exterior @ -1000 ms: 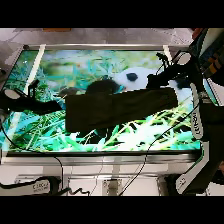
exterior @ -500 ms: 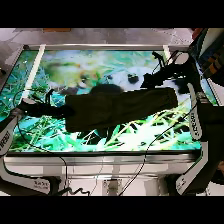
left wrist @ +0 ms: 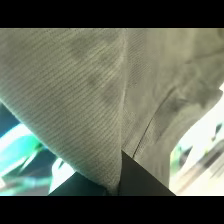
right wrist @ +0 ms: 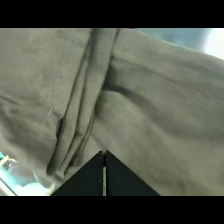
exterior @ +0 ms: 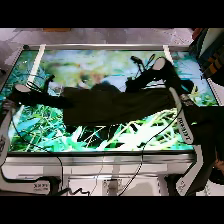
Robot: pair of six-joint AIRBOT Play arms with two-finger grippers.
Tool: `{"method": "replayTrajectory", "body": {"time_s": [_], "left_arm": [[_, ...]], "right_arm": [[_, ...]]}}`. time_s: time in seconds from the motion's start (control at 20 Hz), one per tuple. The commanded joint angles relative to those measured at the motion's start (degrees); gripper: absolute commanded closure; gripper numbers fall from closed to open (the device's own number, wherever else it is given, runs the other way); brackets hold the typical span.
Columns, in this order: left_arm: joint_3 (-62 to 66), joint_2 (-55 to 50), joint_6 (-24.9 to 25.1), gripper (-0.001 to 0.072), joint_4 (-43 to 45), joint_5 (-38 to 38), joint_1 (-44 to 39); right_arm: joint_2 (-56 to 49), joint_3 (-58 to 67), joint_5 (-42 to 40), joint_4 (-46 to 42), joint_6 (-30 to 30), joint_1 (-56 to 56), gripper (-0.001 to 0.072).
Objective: Fold the clothes and pants, and hang the long-sleeved shirts on hangers.
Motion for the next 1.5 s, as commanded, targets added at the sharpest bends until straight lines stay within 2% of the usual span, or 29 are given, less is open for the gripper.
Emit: {"method": "replayTrajectory", "body": {"time_s": [0.0,0.15,0.25,0.4,0.5,0.65,0.8,1.0,1.15,1.25,1.45], "left_arm": [[3.69,9.60,-3.98,0.0699,9.18,-6.54,0.24],[3.69,19.15,-3.96,0.0699,14.32,-6.54,1.51],[3.69,24.72,-3.91,0.0699,17.51,-6.49,2.45],[3.69,30.62,-3.91,0.0699,24.65,-6.43,3.34],[3.69,32.89,-3.91,0.0699,29.92,-6.29,3.34],[3.67,33.22,-3.96,0.0698,28.11,-6.32,3.10],[3.56,31.63,-4.92,0.0698,16.57,-6.29,3.10],[3.56,26.86,-9.92,0.0698,-1.01,-6.23,2.16],[3.56,20.92,-10.69,0.0698,-5.57,-3.23,-3.87],[3.56,15.69,-11.65,0.0698,-5.64,2.64,-11.32],[3.76,6.34,-11.45,0.0699,-5.62,21.38,-27.28]], "right_arm": [[-0.02,-4.15,-9.94,-0.39,3.10,7.56,0.0677],[-1.25,-7.65,-17.68,-0.07,9.73,15.67,0.0677],[-3.15,-7.85,-22.99,3.87,13.64,21.64,0.0677],[-5.79,-7.78,-31.61,12.39,14.49,30.60,0.0678],[-7.06,-7.80,-37.03,13.84,16.48,35.41,0.0678],[-7.41,-7.78,-41.40,12.90,17.92,37.83,0.0678],[-6.58,-7.78,-36.33,8.59,17.92,34.14,0.0678],[-2.21,-7.80,-20.15,-2.84,17.92,22.12,0.0677],[2.93,-7.80,-13.64,-6.21,17.84,10.93,0.0677],[7.19,-7.80,-12.35,-6.45,17.79,3.87,0.0677],[15.34,-7.80,-10.05,-6.49,15.87,-7.34,0.0677]]}}
